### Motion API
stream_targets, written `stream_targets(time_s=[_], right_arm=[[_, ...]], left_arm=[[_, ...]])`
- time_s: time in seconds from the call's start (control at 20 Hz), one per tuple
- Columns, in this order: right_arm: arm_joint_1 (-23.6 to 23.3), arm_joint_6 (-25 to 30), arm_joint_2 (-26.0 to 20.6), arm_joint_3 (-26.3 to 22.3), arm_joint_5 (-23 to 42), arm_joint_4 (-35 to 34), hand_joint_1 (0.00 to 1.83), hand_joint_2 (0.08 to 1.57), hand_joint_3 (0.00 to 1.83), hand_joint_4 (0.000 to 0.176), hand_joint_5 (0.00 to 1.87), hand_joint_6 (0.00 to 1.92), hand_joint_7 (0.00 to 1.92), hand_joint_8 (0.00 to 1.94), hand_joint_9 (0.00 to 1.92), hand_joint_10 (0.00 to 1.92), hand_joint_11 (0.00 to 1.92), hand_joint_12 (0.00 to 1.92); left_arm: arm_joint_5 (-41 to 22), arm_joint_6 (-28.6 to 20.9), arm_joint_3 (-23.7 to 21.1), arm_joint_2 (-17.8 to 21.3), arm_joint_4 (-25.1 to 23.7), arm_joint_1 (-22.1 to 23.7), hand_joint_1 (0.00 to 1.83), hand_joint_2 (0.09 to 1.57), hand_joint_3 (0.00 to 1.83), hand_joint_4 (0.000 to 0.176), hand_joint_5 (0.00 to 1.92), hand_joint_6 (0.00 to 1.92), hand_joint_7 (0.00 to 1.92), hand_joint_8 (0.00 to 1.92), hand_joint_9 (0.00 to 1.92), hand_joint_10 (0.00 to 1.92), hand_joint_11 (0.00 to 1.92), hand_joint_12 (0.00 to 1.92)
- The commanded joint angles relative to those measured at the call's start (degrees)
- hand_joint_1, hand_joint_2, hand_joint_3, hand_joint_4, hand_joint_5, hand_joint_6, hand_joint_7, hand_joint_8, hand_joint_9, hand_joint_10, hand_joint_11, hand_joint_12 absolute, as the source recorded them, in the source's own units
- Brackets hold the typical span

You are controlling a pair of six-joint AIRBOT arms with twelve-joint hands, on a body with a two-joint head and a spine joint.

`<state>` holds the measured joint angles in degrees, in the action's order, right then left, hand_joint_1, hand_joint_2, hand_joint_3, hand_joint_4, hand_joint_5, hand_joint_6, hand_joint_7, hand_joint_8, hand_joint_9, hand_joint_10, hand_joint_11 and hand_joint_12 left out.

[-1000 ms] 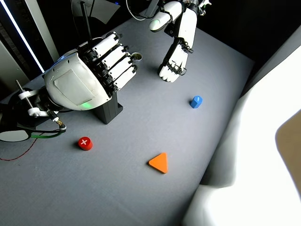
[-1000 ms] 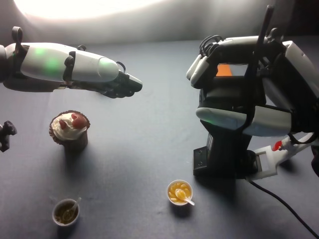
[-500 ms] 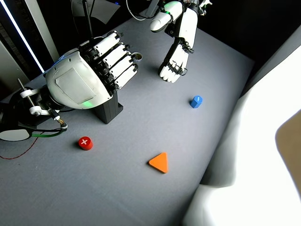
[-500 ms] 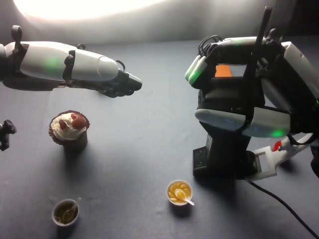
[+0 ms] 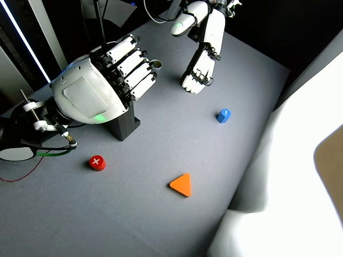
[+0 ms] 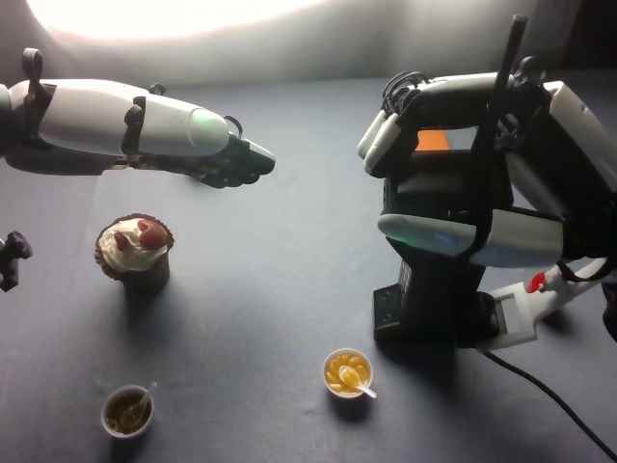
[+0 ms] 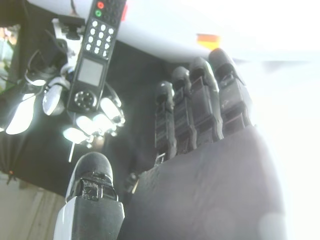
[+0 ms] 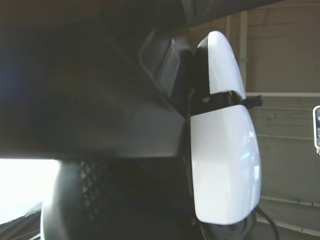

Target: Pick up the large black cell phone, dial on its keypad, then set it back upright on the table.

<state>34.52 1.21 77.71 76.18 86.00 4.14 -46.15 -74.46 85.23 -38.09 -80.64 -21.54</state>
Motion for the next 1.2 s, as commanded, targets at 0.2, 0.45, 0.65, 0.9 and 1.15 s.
stream_targets(time_s=[0.2, 0.45, 0.65, 0.9, 1.15], right_arm=[[0.80, -0.12, 0.26, -0.13, -2.18, 2.70, 1.39, 1.15, 0.01, 0.000, 0.84, 1.08, 0.89, 1.03, 0.85, 1.35, 0.75, 1.43], [0.51, -0.11, -0.11, -0.05, -2.17, 3.10, 0.98, 1.14, 0.00, 0.000, 0.46, 0.02, 0.52, 0.00, 0.52, 0.13, 0.09, 1.27], [0.13, -0.10, -0.39, 0.18, -2.17, 3.22, 0.92, 1.09, 0.00, 0.000, 0.38, 0.00, 0.40, 0.00, 0.40, 0.03, 0.00, 1.23], [-0.07, -0.08, -0.78, 0.20, -2.17, 3.50, 0.74, 1.02, 0.00, 0.000, 0.15, 0.00, 0.17, 0.00, 0.14, 0.00, 0.00, 0.67], [-0.09, -0.08, -1.26, 0.26, -2.16, 3.50, 0.59, 0.94, 0.00, 0.008, 0.07, 0.00, 0.04, 0.00, 0.04, 0.00, 0.00, 0.32]], left_arm=[[-2.37, -0.47, 0.31, 0.02, 3.90, 1.80, 0.00, 1.14, 0.00, 0.029, 0.31, 0.00, 0.30, 0.00, 0.24, 0.01, 0.00, 0.46], [-2.32, -1.29, 0.35, 0.15, 1.90, 2.34, 0.00, 1.14, 0.00, 0.028, 0.30, 0.00, 0.30, 0.00, 0.23, 0.00, 0.00, 0.45], [-2.30, -1.36, 0.32, 0.13, 1.57, 2.36, 0.00, 1.14, 0.00, 0.028, 0.30, 0.00, 0.30, 0.00, 0.23, 0.00, 0.00, 0.45], [-2.33, -1.79, 0.12, 0.10, 0.31, 2.38, 0.00, 1.14, 0.00, 0.029, 0.31, 0.01, 0.31, 0.00, 0.24, 0.00, 0.00, 0.44], [-2.30, -1.92, -0.08, 0.14, -0.18, 2.60, 0.00, 1.14, 0.00, 0.031, 0.30, 0.00, 0.32, 0.01, 0.24, 0.01, 0.00, 0.43]])
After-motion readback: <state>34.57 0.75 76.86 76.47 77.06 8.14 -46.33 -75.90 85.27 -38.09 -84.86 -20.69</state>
